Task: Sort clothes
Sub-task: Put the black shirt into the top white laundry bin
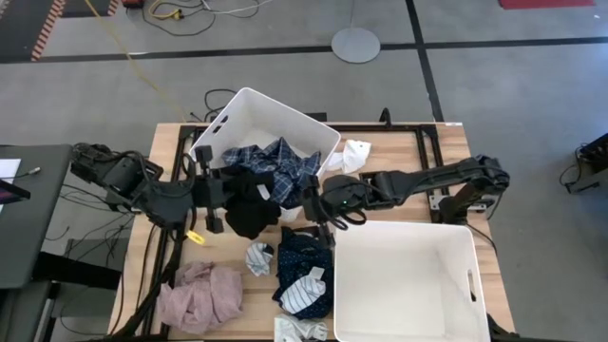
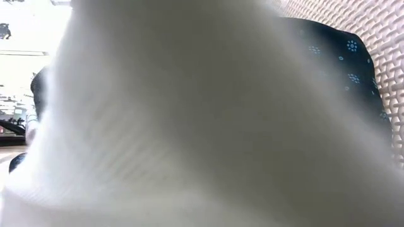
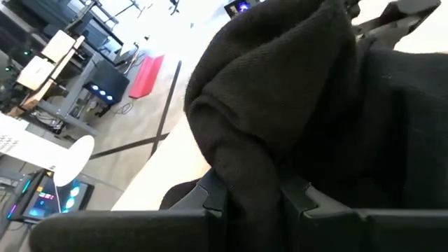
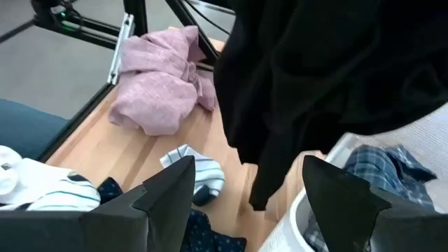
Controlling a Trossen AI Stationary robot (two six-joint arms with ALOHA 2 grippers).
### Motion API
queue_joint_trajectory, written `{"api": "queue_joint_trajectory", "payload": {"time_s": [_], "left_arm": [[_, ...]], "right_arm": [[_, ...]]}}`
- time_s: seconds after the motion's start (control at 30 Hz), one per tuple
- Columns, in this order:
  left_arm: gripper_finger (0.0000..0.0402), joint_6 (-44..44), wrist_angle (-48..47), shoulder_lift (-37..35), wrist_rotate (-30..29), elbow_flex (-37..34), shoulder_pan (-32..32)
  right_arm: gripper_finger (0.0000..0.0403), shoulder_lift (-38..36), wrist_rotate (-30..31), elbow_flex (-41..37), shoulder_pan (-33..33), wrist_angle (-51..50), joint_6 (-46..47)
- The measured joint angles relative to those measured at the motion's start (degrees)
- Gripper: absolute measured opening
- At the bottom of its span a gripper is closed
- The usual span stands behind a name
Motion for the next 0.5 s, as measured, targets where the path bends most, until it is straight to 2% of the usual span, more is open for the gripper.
{"api": "queue_joint_trajectory", "payload": {"time_s": [0.27,0.5], "left_arm": [[0.0046,3.7,4.1,0.0,0.1,0.0,0.0],[0.0046,10.3,11.7,0.0,0.2,0.0,0.0]], "right_arm": [[0.0282,0.0,3.4,-2.3,0.4,1.1,1.6],[0.0282,0.0,6.0,-2.3,1.1,1.6,1.5]]}}
